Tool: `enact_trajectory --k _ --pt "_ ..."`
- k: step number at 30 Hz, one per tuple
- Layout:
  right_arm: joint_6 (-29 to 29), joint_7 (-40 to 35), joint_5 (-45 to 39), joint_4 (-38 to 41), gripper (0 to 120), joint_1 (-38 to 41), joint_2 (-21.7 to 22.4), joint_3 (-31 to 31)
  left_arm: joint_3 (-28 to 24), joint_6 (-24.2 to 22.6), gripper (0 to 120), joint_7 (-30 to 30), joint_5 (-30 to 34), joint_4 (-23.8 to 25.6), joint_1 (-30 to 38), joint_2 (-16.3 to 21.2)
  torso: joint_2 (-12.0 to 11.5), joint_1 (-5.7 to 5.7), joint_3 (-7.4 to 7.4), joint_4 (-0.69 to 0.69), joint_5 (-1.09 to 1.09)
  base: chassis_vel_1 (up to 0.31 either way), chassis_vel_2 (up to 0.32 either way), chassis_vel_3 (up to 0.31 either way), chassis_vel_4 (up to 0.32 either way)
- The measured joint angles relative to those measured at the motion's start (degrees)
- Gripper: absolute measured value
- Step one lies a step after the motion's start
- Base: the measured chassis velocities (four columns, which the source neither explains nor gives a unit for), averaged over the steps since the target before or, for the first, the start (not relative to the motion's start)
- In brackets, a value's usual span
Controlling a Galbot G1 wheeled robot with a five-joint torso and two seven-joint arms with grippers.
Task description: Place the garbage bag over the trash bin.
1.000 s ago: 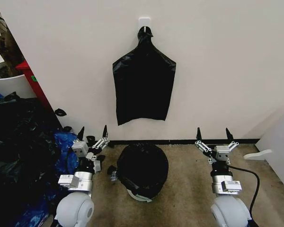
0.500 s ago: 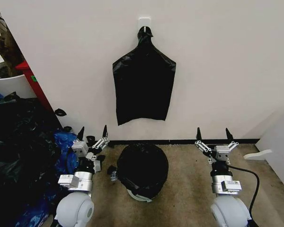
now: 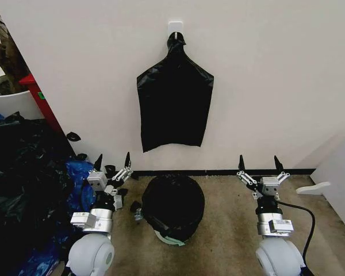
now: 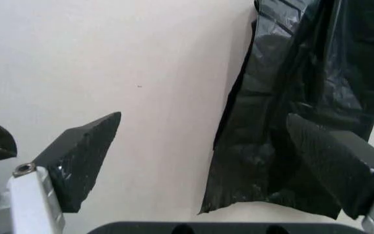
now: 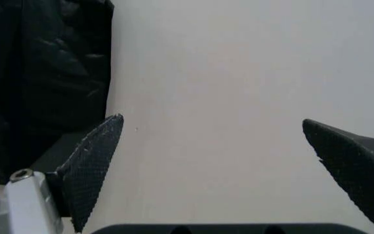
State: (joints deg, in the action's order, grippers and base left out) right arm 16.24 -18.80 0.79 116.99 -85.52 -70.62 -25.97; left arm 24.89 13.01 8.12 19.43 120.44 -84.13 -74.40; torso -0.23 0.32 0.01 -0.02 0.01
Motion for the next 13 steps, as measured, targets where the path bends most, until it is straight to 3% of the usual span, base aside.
enact_trajectory --k 13 --pt "-0.01 -0.02 0.0 0.0 100 0.0 0.01 0.01 0.0 -0.02 100 0.0 0.0 0.0 0.0 0.0 0.0 0.0 0.0 0.0 0.0 0.0 0.0 0.0 0.0"
